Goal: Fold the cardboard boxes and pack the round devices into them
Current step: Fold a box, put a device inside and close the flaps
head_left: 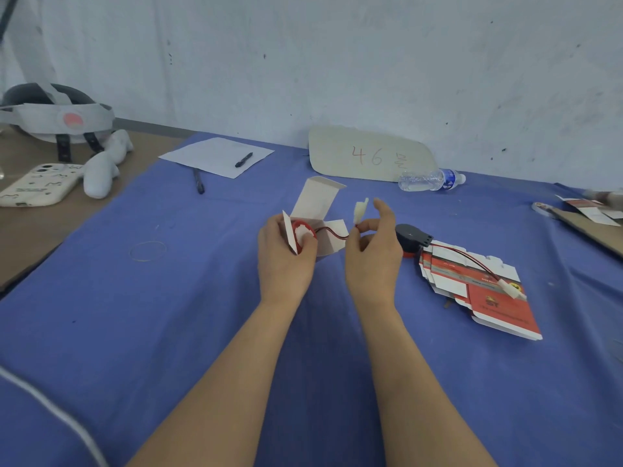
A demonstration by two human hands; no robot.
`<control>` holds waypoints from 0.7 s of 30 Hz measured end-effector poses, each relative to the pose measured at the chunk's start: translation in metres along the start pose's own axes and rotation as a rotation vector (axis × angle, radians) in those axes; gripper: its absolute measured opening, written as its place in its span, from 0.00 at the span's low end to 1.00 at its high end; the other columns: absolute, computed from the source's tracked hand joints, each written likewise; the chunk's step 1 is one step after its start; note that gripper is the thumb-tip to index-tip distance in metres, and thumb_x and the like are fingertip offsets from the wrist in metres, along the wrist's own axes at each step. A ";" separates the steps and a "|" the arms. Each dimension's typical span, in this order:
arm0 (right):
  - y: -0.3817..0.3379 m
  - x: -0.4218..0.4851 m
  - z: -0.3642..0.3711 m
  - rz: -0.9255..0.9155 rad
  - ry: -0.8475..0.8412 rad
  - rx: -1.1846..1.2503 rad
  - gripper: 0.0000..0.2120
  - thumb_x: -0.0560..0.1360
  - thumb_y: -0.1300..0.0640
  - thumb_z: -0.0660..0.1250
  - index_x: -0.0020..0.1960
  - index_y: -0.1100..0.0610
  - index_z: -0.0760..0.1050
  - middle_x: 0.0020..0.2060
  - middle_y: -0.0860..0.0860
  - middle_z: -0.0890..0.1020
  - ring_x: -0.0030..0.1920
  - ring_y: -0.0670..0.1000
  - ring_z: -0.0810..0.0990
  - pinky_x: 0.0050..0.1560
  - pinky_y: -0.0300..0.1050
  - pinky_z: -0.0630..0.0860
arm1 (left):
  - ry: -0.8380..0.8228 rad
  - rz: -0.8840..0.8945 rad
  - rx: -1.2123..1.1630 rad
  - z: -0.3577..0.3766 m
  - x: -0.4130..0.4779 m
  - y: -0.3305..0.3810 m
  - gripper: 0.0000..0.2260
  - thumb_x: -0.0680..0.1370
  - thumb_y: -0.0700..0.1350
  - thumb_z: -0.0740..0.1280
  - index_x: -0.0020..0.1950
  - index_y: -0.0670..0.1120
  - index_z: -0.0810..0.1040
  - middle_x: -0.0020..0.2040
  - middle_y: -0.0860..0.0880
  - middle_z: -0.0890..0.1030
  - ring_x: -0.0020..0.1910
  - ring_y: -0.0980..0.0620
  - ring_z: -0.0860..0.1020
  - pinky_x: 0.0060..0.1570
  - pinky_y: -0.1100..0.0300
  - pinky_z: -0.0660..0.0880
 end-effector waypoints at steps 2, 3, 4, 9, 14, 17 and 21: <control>0.006 0.002 -0.003 0.010 -0.006 -0.065 0.28 0.78 0.65 0.60 0.75 0.48 0.59 0.42 0.44 0.74 0.38 0.44 0.73 0.39 0.32 0.70 | -0.010 0.004 0.024 0.002 0.000 -0.001 0.08 0.76 0.43 0.66 0.50 0.53 0.69 0.46 0.59 0.69 0.46 0.63 0.72 0.39 0.73 0.68; 0.008 0.002 -0.004 0.016 -0.022 -0.095 0.29 0.78 0.66 0.59 0.74 0.47 0.60 0.44 0.47 0.75 0.39 0.44 0.72 0.41 0.33 0.70 | -0.016 0.008 0.032 0.003 -0.001 -0.001 0.07 0.76 0.44 0.66 0.51 0.51 0.69 0.47 0.58 0.69 0.47 0.60 0.72 0.42 0.69 0.70; 0.009 0.003 -0.004 0.023 -0.041 -0.119 0.28 0.77 0.67 0.59 0.73 0.47 0.62 0.46 0.49 0.75 0.40 0.45 0.73 0.43 0.37 0.72 | -0.021 0.013 0.037 0.004 -0.001 -0.001 0.07 0.76 0.44 0.66 0.51 0.51 0.69 0.48 0.57 0.70 0.48 0.56 0.73 0.44 0.63 0.71; 0.006 0.002 -0.003 -0.029 -0.042 -0.185 0.16 0.78 0.64 0.59 0.63 0.51 0.72 0.50 0.54 0.77 0.43 0.50 0.76 0.45 0.44 0.75 | -0.025 0.046 0.043 0.004 -0.001 0.003 0.07 0.77 0.43 0.66 0.52 0.50 0.69 0.52 0.52 0.73 0.48 0.55 0.73 0.43 0.62 0.71; 0.002 0.000 -0.003 -0.042 -0.006 -0.083 0.09 0.80 0.57 0.60 0.59 0.54 0.76 0.51 0.52 0.78 0.46 0.45 0.76 0.46 0.32 0.71 | -0.022 0.023 0.045 0.005 0.000 0.000 0.09 0.77 0.44 0.66 0.54 0.50 0.70 0.53 0.52 0.73 0.50 0.54 0.73 0.46 0.58 0.72; -0.003 -0.002 -0.004 -0.026 -0.006 0.038 0.04 0.79 0.58 0.63 0.52 0.52 0.73 0.46 0.47 0.80 0.45 0.41 0.78 0.42 0.26 0.71 | -0.017 0.008 0.028 0.004 0.000 -0.001 0.10 0.76 0.44 0.66 0.57 0.48 0.71 0.53 0.52 0.72 0.51 0.53 0.73 0.46 0.60 0.72; -0.015 -0.008 0.006 -0.076 -0.095 0.100 0.07 0.77 0.61 0.64 0.53 0.52 0.72 0.46 0.42 0.78 0.47 0.37 0.78 0.45 0.27 0.72 | -0.022 -0.041 -0.053 0.003 0.001 -0.005 0.07 0.76 0.42 0.66 0.53 0.49 0.72 0.49 0.55 0.73 0.51 0.50 0.77 0.48 0.54 0.76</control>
Point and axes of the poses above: each hand's wrist, its own x-axis towards the middle knuckle, its own z-axis out of the palm, y = z × x, the point moved 9 cm from there along x, towards the middle knuckle
